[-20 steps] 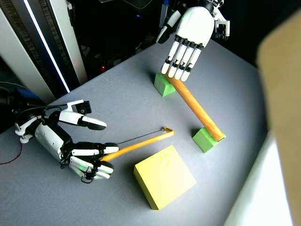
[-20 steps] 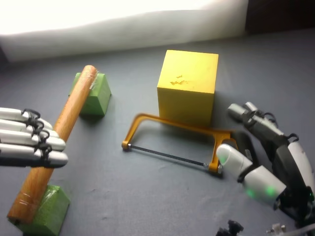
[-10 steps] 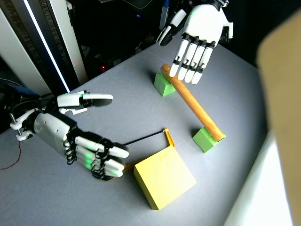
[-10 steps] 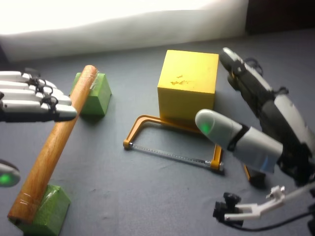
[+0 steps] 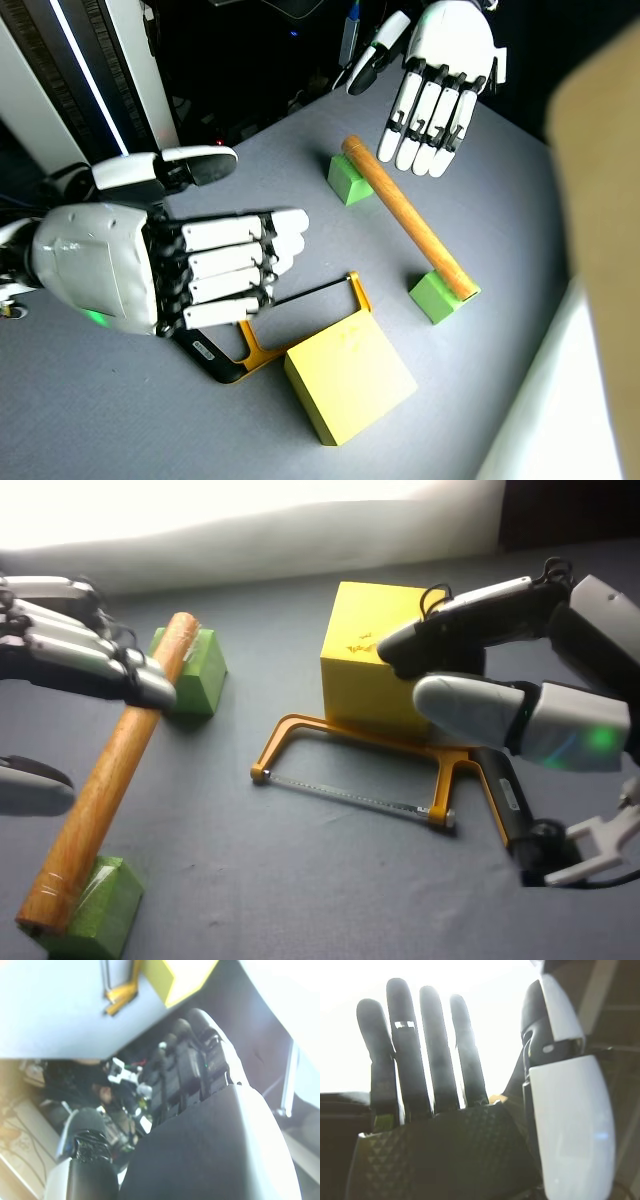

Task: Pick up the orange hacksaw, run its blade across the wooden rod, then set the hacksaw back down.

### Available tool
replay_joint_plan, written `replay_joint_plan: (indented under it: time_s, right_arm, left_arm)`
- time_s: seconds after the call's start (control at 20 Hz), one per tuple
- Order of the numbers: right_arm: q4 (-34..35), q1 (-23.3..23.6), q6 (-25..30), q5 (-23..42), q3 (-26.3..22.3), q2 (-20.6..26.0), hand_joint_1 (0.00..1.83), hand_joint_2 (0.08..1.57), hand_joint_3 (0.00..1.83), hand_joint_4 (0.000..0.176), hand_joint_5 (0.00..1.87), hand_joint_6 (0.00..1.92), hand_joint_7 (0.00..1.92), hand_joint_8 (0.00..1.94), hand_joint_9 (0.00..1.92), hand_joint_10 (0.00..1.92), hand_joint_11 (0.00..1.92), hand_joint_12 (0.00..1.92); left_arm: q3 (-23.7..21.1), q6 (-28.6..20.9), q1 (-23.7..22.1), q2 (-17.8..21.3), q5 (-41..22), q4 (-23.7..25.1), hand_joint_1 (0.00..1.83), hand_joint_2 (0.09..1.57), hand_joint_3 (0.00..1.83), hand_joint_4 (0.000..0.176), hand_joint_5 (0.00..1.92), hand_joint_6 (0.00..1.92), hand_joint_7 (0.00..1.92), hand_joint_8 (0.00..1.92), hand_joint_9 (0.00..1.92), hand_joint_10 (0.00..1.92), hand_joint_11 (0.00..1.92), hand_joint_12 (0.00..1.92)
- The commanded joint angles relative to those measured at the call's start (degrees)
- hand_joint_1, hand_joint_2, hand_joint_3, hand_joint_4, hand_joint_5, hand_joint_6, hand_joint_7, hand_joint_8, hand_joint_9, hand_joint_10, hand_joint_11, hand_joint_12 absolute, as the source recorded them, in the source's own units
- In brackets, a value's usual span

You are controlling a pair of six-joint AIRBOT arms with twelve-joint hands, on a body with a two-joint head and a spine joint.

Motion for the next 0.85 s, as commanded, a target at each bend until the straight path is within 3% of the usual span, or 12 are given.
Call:
replay_joint_plan:
  time_s: [0.0, 0.05, 0.1, 0.15, 0.25, 0.35, 0.45, 0.5, 0.55, 0.8]
  right_arm:
    - [-2.93, 0.76, 1.81, 4.40, 0.43, 0.94, 0.66, 1.14, 0.00, 0.000, 0.79, 1.62, 0.91, 1.83, 1.00, 1.87, 1.11, 1.91]
    - [-6.14, 1.10, 3.17, 3.65, 1.22, 1.84, 0.73, 1.11, 0.00, 0.000, 0.80, 1.81, 1.03, 1.92, 1.19, 1.91, 1.31, 1.92]
    - [-9.72, 1.68, 4.13, 3.11, 2.27, 2.73, 0.75, 1.10, 0.00, 0.000, 0.89, 1.90, 1.15, 1.94, 1.36, 1.92, 1.50, 1.92]
    - [-15.75, 2.92, 5.75, 2.16, 3.99, 3.74, 0.75, 1.10, 0.00, 0.000, 0.96, 1.92, 1.18, 1.94, 1.40, 1.92, 1.57, 1.92]
    - [-27.84, 5.84, 10.52, 1.41, 7.66, 4.61, 0.66, 1.18, 0.02, 0.000, 1.12, 1.92, 1.28, 1.94, 1.49, 1.92, 1.65, 1.92]
    - [-35.58, 7.73, 14.71, 2.78, 10.71, 4.63, 0.60, 1.30, 0.01, 0.000, 1.20, 1.92, 1.35, 1.94, 1.54, 1.92, 1.71, 1.92]
    - [-40.72, 9.60, 11.00, 5.82, 12.25, 4.48, 0.59, 1.37, 0.02, 0.000, 1.19, 1.92, 1.36, 1.94, 1.55, 1.92, 1.73, 1.92]
    - [-43.35, 10.37, 10.64, 6.65, 12.72, 4.32, 0.61, 1.39, 0.02, 0.000, 1.19, 1.92, 1.35, 1.94, 1.54, 1.92, 1.73, 1.92]
    - [-45.78, 11.01, 11.66, 7.20, 13.16, 3.93, 0.61, 1.40, 0.01, 0.000, 1.19, 1.92, 1.35, 1.94, 1.53, 1.92, 1.72, 1.92]
    - [-47.65, 12.02, 10.45, 7.29, 13.31, 4.17, 0.65, 1.40, 0.01, 0.000, 1.16, 1.92, 1.32, 1.94, 1.50, 1.92, 1.68, 1.92]
  left_arm:
    - [0.32, -0.18, -0.81, 0.11, -4.64, -4.33, 0.48, 1.29, 0.00, 0.000, 0.78, 1.15, 0.83, 1.03, 0.75, 1.22, 0.58, 1.57]
    - [0.55, -0.49, -0.82, -0.02, -4.91, -4.33, 0.55, 1.32, 0.01, 0.000, 0.76, 1.66, 0.79, 1.57, 0.75, 1.70, 0.67, 1.85]
    - [0.68, -0.62, -0.82, -0.11, -5.16, -4.33, 0.65, 1.32, 0.00, 0.000, 0.91, 1.87, 0.88, 1.85, 0.90, 1.88, 0.86, 1.91]
    - [0.84, -0.66, -0.79, -0.29, -5.20, -4.47, 0.70, 1.31, 0.00, 0.000, 1.02, 1.91, 0.99, 1.91, 1.03, 1.91, 1.02, 1.92]
    - [1.04, -0.67, -0.75, -0.57, -5.16, -4.83, 0.71, 1.35, 0.01, 0.000, 1.31, 1.92, 1.29, 1.92, 1.32, 1.92, 1.36, 1.92]
    - [1.10, -0.66, -0.66, -0.62, -5.44, -5.03, 0.66, 1.39, 0.01, 0.000, 1.41, 1.92, 1.41, 1.92, 1.48, 1.92, 1.56, 1.92]
    - [1.01, -0.66, -0.38, -0.67, -5.76, -5.06, 0.67, 1.41, 0.00, 0.008, 1.44, 1.92, 1.48, 1.92, 1.57, 1.92, 1.67, 1.92]
    - [1.02, -0.66, -0.04, -0.69, -5.96, -5.19, 0.66, 1.42, 0.00, 0.064, 1.45, 1.92, 1.50, 1.92, 1.59, 1.92, 1.69, 1.92]
    - [1.26, -0.66, 0.34, -0.74, -6.28, -5.22, 0.68, 1.41, 0.00, 0.080, 1.44, 1.92, 1.51, 1.92, 1.61, 1.92, 1.70, 1.92]
    - [3.24, -0.66, 0.71, -2.00, -6.69, -5.41, 0.69, 1.41, 0.00, 0.112, 1.45, 1.92, 1.56, 1.92, 1.64, 1.92, 1.74, 1.92]
